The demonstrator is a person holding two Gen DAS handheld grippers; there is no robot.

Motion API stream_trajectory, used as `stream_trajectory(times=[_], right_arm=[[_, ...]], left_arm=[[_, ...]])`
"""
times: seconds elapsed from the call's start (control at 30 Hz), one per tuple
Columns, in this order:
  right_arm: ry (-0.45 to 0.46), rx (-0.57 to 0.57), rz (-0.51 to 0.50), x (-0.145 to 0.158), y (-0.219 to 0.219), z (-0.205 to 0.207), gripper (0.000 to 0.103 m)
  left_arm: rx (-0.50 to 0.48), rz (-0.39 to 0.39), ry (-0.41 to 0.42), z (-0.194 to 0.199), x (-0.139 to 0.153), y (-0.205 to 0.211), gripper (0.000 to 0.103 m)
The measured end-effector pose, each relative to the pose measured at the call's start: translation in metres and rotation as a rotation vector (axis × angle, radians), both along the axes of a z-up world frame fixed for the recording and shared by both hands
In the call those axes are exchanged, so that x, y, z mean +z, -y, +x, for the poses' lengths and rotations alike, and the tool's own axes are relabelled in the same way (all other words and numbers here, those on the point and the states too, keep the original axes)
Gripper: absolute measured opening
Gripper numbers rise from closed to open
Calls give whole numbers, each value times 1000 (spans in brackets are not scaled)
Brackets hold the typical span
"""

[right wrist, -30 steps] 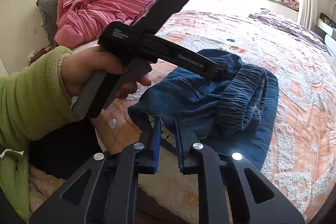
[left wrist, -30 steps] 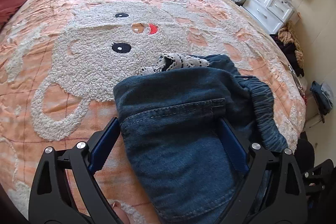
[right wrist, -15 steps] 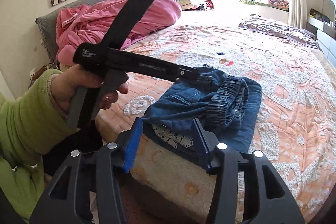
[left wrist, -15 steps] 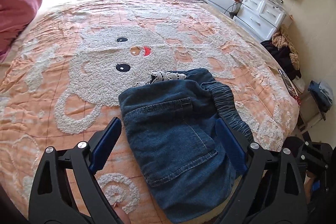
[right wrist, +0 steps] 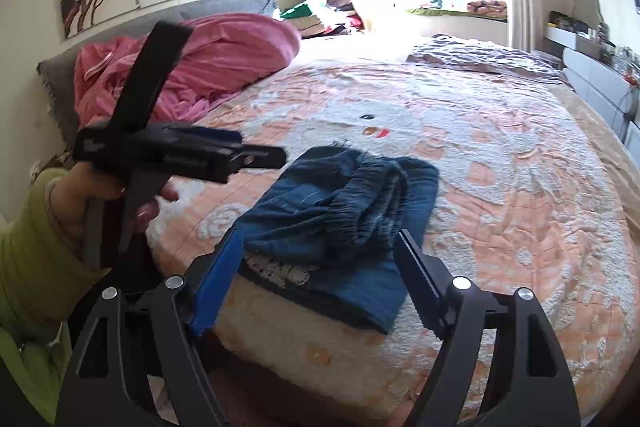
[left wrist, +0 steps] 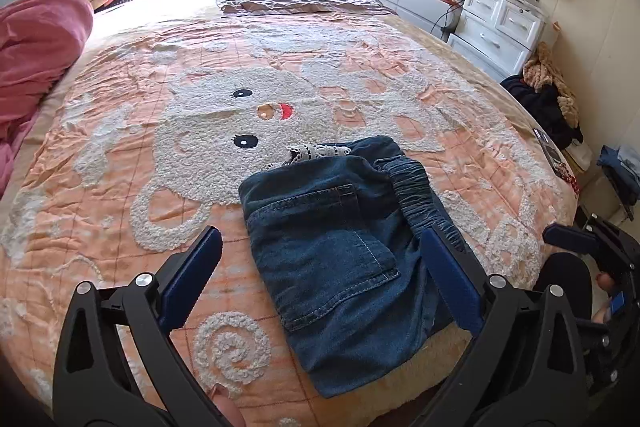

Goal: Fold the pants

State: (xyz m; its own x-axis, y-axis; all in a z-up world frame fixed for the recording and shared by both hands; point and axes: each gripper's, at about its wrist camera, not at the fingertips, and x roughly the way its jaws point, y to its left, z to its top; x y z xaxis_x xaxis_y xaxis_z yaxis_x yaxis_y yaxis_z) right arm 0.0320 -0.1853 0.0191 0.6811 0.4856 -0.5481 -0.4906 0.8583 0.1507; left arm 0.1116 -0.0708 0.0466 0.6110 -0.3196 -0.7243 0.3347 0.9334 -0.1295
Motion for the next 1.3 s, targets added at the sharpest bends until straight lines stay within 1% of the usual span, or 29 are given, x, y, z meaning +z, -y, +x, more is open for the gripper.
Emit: stream_trajectory(times=[0.3, 0.4, 0.57, 0.7, 0.77, 0.87, 0.97, 1.0, 1.13, 1.17, 1.2, 1.3], right_arm=[[-12, -114, 46, 0, 24, 10, 84], [-28, -138, 58, -2, 29, 14, 86], [-50, -194, 42, -6, 35, 26, 86], [-100, -236, 37, -16, 39, 44, 86], [-149, -253, 27, -26, 40, 58, 86], [-223, -246, 51, -42, 40, 77, 85], [-267, -244, 69, -53, 37, 92, 76], [-280, -244, 72, -56, 37, 98, 70], [-319, -237, 77, -65, 36, 119, 58], [-333, -233, 84, -68, 36, 125, 52], [-352, -229, 94, -71, 37, 131, 49], [-403, -217, 135, -80, 40, 148, 47]], left_arm=[[26, 16, 18, -10, -1, -2, 93], [32, 7, 16, -14, -3, -5, 93], [63, -5, -2, -19, -15, -17, 93], [108, -32, -44, -15, -28, -30, 93], [125, -38, -57, -13, -33, -33, 93], [127, -50, -70, -9, -40, -32, 93], [127, -45, -79, -3, -45, -27, 93], [130, -42, -83, 0, -48, -26, 93], [145, -40, -109, 10, -59, -24, 93], [147, -43, -119, 12, -62, -23, 93], [142, -49, -123, 13, -64, -22, 93], [132, -45, -143, 16, -72, -18, 93]])
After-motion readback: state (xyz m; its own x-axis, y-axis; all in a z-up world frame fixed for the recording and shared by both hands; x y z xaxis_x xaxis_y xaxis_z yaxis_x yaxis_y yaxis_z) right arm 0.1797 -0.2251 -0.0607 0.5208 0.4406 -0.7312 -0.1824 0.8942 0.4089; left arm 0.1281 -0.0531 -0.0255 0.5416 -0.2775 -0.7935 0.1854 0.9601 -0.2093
